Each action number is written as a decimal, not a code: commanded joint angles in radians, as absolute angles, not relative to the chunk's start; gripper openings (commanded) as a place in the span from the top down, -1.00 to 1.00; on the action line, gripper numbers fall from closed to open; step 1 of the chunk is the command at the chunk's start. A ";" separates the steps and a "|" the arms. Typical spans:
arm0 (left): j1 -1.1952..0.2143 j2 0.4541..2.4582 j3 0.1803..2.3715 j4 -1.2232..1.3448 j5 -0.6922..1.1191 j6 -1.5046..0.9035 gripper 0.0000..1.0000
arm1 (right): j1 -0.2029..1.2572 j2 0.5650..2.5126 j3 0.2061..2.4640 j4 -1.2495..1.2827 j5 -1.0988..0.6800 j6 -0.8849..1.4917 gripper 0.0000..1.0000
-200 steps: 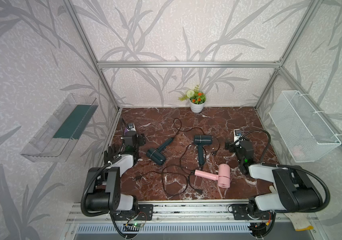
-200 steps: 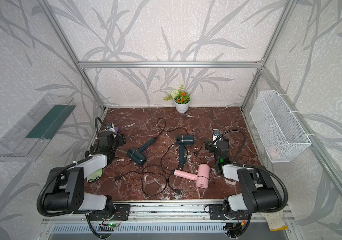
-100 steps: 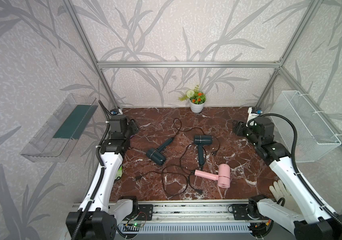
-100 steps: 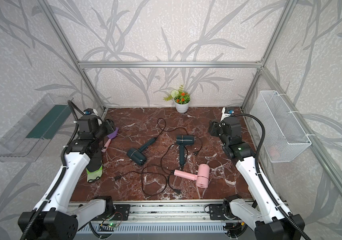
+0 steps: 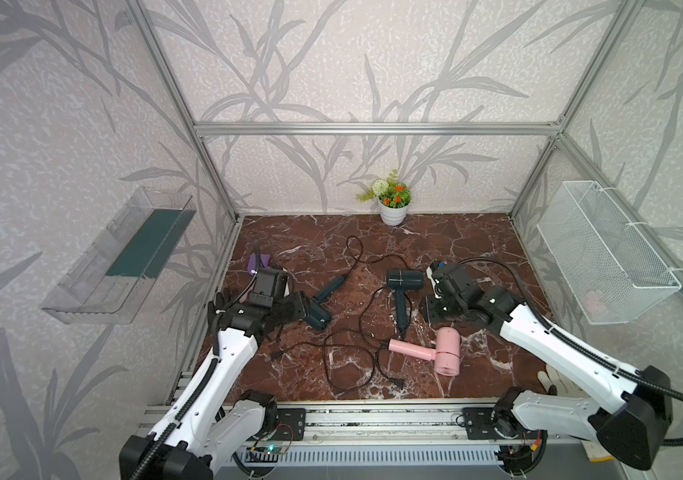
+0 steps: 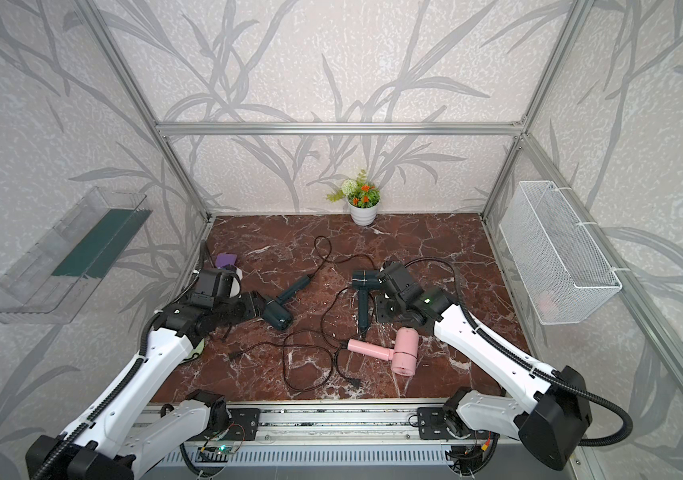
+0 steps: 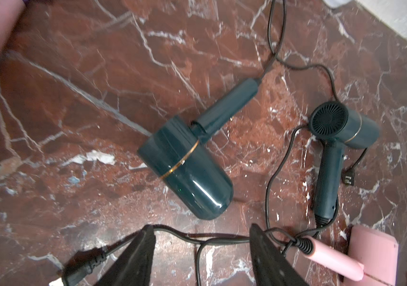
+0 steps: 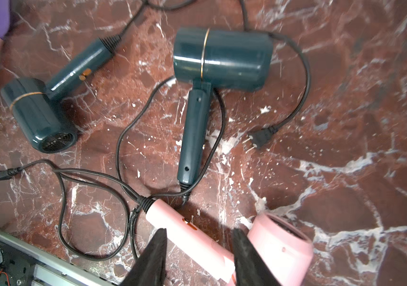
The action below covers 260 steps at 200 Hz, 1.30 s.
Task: Wrap the cord around the hair dryer
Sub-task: Pick up the hair dryer from the center of the board.
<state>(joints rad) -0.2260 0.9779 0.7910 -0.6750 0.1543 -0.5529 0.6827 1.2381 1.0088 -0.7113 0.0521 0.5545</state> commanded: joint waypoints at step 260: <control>-0.267 0.980 0.901 -0.730 0.167 -0.558 -0.29 | 0.649 1.971 1.440 -0.681 -0.041 0.285 0.49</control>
